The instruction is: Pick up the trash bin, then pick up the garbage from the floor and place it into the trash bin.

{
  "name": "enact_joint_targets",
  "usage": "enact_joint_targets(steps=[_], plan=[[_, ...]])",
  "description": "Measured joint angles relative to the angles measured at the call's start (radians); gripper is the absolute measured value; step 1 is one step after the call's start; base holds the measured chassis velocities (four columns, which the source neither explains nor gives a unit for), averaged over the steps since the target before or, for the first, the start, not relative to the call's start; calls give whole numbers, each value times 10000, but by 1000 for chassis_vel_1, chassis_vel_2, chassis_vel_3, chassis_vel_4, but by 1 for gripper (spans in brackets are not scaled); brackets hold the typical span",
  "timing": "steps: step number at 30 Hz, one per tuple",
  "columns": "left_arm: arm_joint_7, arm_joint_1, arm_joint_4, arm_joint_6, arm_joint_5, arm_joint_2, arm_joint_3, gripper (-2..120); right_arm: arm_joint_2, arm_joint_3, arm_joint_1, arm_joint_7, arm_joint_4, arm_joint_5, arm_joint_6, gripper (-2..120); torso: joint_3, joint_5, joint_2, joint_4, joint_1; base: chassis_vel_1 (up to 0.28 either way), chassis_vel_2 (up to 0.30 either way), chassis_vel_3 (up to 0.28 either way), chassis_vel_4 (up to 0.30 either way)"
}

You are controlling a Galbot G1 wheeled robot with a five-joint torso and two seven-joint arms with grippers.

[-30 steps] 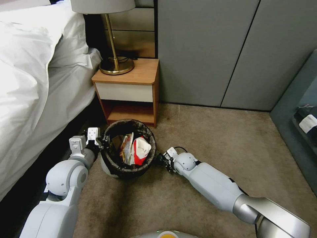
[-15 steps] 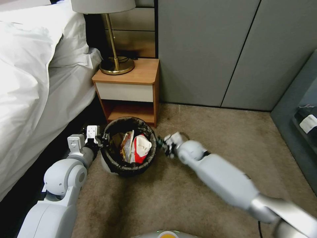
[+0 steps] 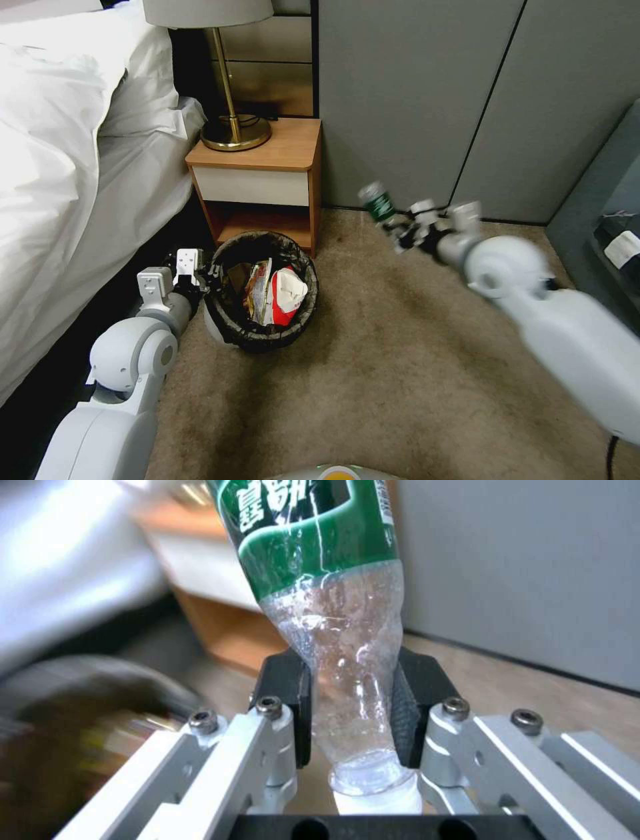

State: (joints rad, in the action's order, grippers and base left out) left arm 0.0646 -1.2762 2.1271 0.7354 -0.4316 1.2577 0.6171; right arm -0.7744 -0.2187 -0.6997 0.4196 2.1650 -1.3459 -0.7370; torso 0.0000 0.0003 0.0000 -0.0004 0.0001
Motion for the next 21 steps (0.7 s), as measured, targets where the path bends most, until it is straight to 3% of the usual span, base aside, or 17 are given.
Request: enact_joint_targets(steps=[2,7,8,14,17,21], plan=[[-3,16,0,0,49,61,-68,5,-27,-110,800,836,741,-1825,2,21,-1,-8,0,5,-1,0,0,0,0],[-17,19,1,0,86,131,-96,5,-420,399,2041,1326,1072,-3561,2,21,0,-3,0,6,-1,0,0,0,0],[-28,1,5,0,88,141,-94,5,-759,942,2822,1388,1041,-4225,2,21,1,-3,0,7,-1,0,0,0,0],[-50,-21,30,0,77,90,25,5,-1473,2749,4368,1340,239,-4527,3,21,1,-4,0,7,-1,0,0,0,0],[-60,-30,36,0,66,94,85,5,-2088,4152,5001,1316,-633,-4283,5,21,1,-4,0,6,-1,0,0,0,0],[-67,-29,25,0,65,121,91,5,-2654,4866,5129,1339,-1203,-3965,7,21,1,-6,0,6,-1,0,0,0,0]])
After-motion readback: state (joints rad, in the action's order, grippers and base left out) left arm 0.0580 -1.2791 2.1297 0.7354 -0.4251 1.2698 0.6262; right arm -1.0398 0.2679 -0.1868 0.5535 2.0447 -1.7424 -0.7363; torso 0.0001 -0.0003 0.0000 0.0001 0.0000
